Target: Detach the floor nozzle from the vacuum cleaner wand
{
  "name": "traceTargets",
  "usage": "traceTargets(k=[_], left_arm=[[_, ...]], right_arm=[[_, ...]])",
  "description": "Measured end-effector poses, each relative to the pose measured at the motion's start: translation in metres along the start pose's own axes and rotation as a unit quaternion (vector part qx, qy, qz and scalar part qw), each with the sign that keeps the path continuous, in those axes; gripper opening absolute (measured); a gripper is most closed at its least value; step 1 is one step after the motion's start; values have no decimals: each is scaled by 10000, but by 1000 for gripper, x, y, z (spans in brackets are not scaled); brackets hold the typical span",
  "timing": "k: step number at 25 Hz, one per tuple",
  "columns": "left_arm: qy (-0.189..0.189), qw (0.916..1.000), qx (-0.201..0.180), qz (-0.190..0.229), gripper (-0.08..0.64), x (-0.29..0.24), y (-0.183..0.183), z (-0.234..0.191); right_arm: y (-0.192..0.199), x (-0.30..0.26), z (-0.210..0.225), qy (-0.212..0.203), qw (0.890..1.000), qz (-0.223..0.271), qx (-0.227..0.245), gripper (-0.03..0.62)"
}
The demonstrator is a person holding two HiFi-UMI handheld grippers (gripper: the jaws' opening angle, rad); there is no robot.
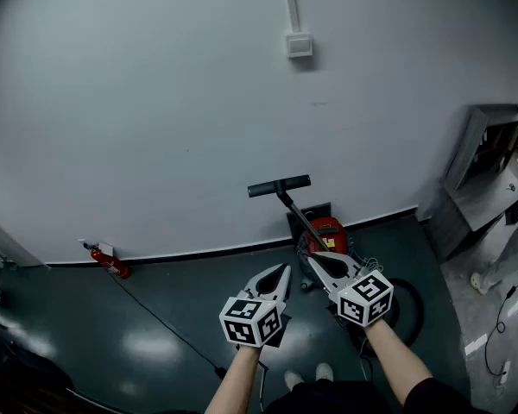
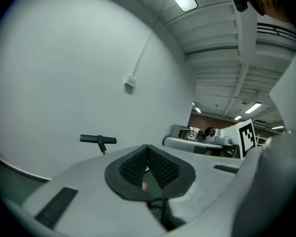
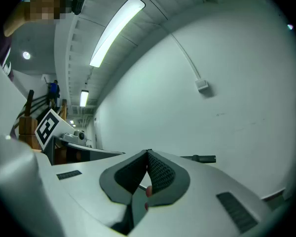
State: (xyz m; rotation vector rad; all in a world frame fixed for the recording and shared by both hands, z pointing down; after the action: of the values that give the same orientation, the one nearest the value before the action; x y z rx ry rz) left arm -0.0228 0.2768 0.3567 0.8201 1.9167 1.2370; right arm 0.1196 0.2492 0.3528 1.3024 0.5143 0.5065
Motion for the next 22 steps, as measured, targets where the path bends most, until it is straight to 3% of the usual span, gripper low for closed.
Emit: traceTargets(k=[14,22], left_arm=[[142,9999,68,-69,5,13,9,-11],[188,9996,153,-136,5,1,14,-23]], right_arm=[[10,0,-18,203,9998,-49,-38,18],[16,-6,-5,299,9994,-51,-157,18]])
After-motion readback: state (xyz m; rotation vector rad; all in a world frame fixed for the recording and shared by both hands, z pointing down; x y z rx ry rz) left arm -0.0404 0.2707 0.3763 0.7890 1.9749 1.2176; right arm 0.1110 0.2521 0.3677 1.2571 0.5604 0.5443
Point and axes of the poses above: the fingertips, and each gripper's own axes: x backward along the fingers, z to its right, y out of its underside, the point moved 7 cm from there along x, backward along the fingers
